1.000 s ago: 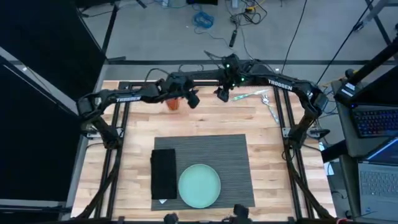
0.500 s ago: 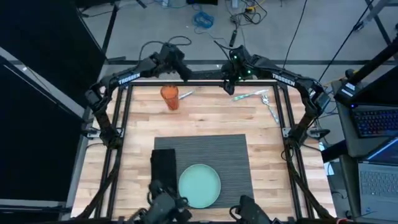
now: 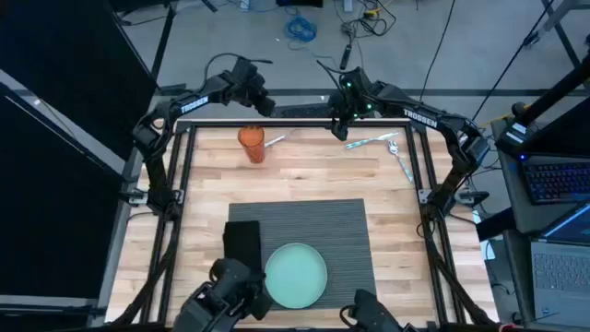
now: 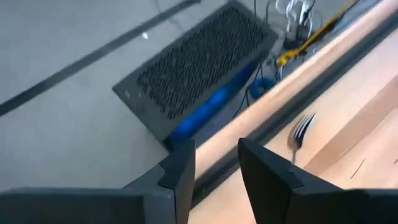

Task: Set table place
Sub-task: Put the white fork on the black table napkin

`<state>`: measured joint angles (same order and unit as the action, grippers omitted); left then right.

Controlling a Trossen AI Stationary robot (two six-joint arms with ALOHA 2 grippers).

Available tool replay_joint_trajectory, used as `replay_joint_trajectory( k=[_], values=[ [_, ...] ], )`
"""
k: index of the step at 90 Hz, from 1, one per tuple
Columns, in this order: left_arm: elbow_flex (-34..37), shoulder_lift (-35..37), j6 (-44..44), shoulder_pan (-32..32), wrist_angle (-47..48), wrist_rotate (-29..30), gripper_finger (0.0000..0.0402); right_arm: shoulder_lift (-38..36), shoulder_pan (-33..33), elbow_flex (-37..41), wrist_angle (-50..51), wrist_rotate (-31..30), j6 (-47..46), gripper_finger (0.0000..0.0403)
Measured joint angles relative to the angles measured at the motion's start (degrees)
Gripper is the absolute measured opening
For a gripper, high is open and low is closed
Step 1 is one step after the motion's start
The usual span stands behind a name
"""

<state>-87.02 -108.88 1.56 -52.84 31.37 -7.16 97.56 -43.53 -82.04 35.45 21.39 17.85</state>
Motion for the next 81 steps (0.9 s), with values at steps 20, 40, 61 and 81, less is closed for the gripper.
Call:
replay_joint_trajectory(
  k=[20,40,61,81],
  values=[
    [-0.1,-2.6,2.0,1.4,4.0,0.7,0.0108,0.0,0.1,0.0,0.6,0.0,-0.7,0.0203],
    [-0.1,-2.6,4.9,4.0,8.1,1.0,0.0108,0.0,0.1,0.0,0.7,0.0,-0.7,0.0203],
    [1.4,-2.6,5.3,7.6,11.3,1.2,0.0108,0.0,0.2,0.0,0.8,0.0,-1.4,0.0203],
    [6.1,-2.6,5.2,10.8,13.6,1.2,0.0108,0.0,0.9,0.0,1.4,0.0,-2.1,0.0203]
  ],
)
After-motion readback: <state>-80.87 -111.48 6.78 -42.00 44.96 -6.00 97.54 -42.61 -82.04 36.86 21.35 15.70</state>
